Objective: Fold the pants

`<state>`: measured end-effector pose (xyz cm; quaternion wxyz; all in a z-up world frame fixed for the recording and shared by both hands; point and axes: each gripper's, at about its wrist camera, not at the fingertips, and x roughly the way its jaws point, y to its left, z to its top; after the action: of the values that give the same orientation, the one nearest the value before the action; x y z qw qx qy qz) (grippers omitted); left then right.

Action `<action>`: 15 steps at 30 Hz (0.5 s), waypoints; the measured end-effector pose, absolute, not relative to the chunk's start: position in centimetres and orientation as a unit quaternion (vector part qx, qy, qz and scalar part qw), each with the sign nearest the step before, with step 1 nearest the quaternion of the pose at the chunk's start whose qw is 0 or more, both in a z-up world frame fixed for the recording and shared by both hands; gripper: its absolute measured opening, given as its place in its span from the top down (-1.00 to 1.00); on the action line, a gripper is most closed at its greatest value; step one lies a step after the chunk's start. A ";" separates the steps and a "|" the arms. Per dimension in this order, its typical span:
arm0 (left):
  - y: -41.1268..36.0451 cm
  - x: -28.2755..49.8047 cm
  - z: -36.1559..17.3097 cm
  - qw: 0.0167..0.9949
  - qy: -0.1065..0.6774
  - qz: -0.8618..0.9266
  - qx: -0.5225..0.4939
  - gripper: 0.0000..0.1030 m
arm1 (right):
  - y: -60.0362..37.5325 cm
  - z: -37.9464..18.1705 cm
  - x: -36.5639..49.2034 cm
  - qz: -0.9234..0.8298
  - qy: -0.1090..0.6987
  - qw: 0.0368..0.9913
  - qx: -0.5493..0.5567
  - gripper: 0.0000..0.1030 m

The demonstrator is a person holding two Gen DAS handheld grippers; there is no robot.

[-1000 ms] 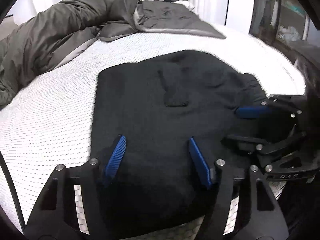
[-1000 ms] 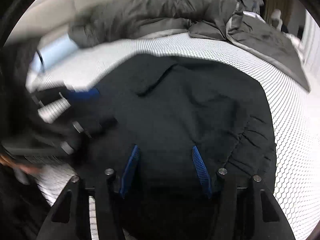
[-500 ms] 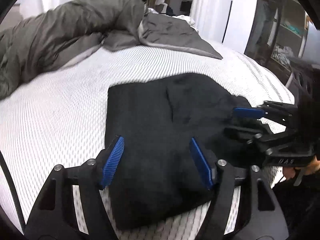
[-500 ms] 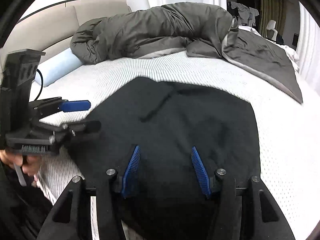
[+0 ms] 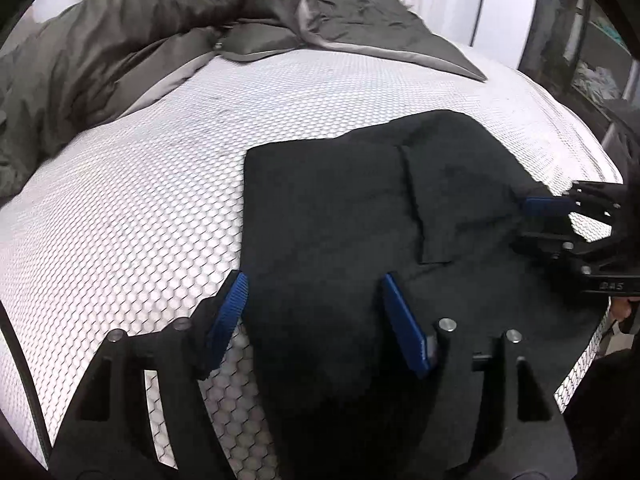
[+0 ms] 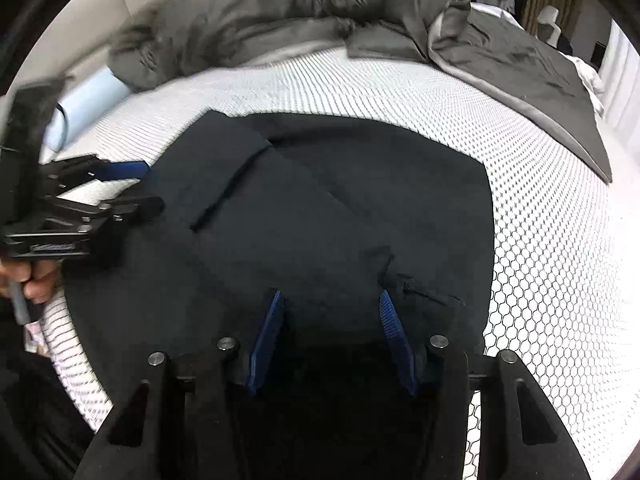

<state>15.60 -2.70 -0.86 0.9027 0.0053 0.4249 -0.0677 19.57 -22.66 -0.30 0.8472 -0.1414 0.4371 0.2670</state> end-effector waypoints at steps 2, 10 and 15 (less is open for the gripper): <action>-2.1 15.6 0.0 0.903 0.423 -0.072 -0.010 -0.25 | -22.5 0.5 19.1 0.269 0.430 0.850 -0.143 0.00; -3.5 20.7 1.1 0.904 0.425 -0.042 0.022 -0.23 | -16.7 2.4 22.3 0.262 0.406 0.861 -0.156 0.01; -1.3 21.1 -0.3 0.897 0.440 -0.025 -0.015 -0.26 | -17.7 -1.0 22.7 0.201 0.440 0.844 -0.233 0.04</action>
<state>21.11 -1.27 -0.31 0.8974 -0.0151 0.4403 -0.0251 22.72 -17.69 -0.99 0.8436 -0.2335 0.4398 0.2009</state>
